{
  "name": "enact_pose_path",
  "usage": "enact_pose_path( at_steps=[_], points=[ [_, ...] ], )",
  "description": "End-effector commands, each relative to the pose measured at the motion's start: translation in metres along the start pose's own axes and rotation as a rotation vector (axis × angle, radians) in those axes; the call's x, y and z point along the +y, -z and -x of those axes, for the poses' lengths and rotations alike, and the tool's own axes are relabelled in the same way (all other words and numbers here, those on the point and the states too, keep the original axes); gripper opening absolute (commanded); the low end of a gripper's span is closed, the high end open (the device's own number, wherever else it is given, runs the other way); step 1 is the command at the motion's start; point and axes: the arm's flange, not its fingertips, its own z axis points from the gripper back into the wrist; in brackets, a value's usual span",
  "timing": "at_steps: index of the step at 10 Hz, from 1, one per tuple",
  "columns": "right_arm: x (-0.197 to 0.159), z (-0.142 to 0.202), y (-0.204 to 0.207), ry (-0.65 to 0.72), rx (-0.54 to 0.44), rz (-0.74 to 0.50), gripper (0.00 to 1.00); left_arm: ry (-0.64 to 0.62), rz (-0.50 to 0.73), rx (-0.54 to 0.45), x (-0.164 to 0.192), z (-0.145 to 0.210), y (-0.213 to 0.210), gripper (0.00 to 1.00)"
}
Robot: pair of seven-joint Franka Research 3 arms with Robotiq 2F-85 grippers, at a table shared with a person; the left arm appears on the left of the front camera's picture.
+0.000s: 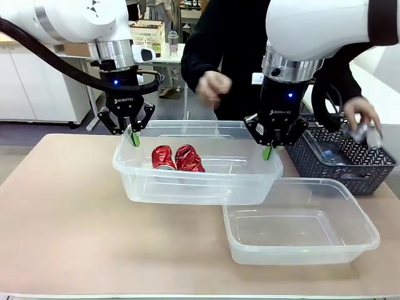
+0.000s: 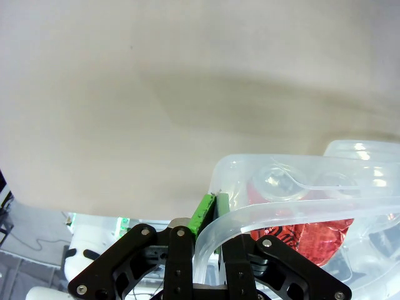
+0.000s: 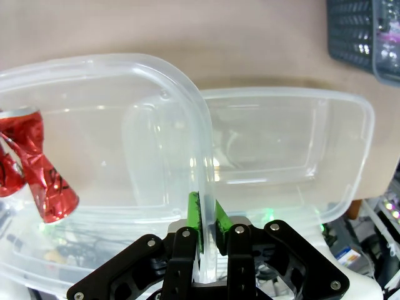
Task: Sort the waste into each basket.
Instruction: Offer the picked Organizing box to the human.
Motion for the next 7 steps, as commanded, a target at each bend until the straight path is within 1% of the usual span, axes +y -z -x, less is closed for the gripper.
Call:
enact_pose_path(
  at_steps=[1, 7],
  points=[
    [0.0033, -0.0004, -0.0005, -0.009, 0.011, -0.002, 0.06, -0.012, 0.019, -0.012, 0.0021, 0.0041, -0.0050, 0.05],
    [0.0033, -0.0004, -0.0005, -0.009, 0.011, -0.002, 0.06, -0.012, 0.019, -0.012, 0.0021, 0.0041, -0.0050, 0.05]
  ],
)
